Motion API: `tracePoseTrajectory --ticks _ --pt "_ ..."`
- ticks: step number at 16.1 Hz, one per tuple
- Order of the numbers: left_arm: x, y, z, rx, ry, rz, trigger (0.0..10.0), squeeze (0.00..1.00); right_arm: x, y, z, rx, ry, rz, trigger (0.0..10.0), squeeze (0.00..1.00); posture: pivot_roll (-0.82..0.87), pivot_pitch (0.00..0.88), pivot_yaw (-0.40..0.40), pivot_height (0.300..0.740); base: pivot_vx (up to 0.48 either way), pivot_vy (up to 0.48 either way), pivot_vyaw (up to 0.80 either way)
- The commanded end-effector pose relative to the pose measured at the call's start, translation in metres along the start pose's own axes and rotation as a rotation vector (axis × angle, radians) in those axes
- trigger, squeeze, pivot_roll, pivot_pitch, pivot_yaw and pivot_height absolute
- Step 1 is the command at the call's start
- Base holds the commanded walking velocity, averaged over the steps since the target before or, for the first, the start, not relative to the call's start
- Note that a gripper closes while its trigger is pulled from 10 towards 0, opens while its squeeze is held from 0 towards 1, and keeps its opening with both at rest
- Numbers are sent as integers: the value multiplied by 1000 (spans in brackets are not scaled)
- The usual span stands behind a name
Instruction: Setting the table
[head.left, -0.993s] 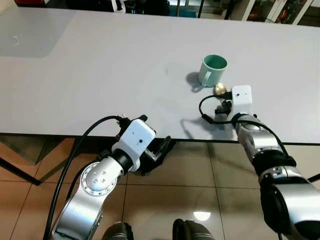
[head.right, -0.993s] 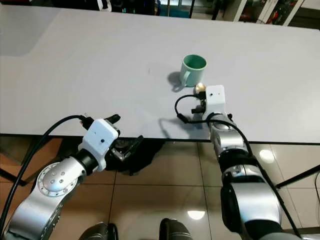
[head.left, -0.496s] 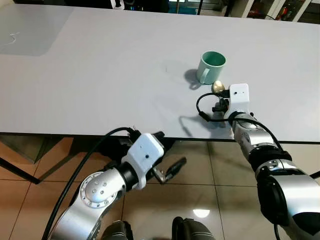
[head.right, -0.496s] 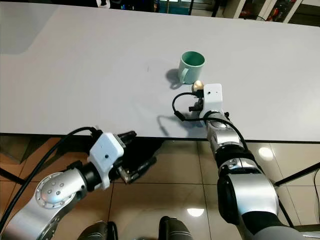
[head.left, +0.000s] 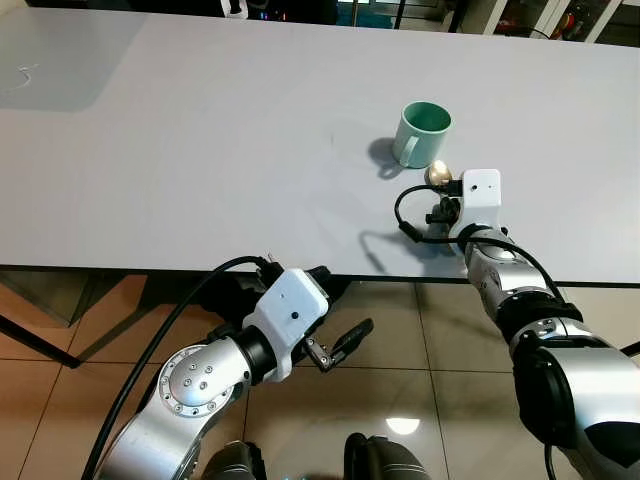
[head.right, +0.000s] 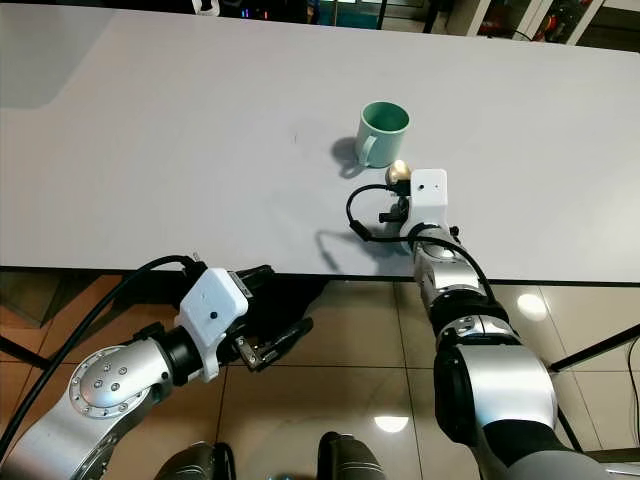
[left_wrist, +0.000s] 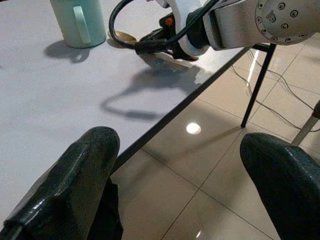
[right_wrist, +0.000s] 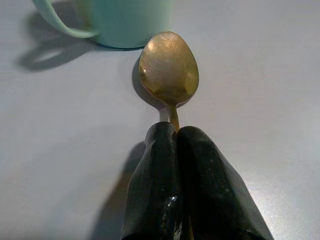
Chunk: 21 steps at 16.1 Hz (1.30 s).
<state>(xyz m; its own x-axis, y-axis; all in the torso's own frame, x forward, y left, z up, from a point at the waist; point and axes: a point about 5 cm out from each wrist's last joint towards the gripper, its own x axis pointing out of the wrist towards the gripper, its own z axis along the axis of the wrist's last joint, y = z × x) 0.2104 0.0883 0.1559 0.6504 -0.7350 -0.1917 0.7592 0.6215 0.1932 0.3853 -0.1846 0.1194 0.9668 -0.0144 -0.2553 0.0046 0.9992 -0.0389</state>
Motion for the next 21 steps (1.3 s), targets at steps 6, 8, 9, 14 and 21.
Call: tracePoseTrajectory --ticks 6,8,9,14,21 --pt "0 4 5 17 -9 14 10000 0 1 1 2 53 10 -3 10000 1000 -1 170 -57 740 0 0 0" --pt "2 11 7 40 -24 63 10000 0 2 -2 7 24 -21 -23 10000 369 2 159 -59 740 0 0 0" --pt "3 13 8 46 -24 82 10000 0 2 -4 10 19 -32 -34 10000 0 4 149 -62 740 0 0 0" --pt "1 48 17 -37 -102 441 10000 0 -23 -30 62 112 -406 -38 10000 0 -4 93 -69 740 0 250 0" --pt "-11 68 2 49 -26 655 10000 0 -103 25 12 66 -369 163 10000 0 -17 60 -31 740 0 480 0"
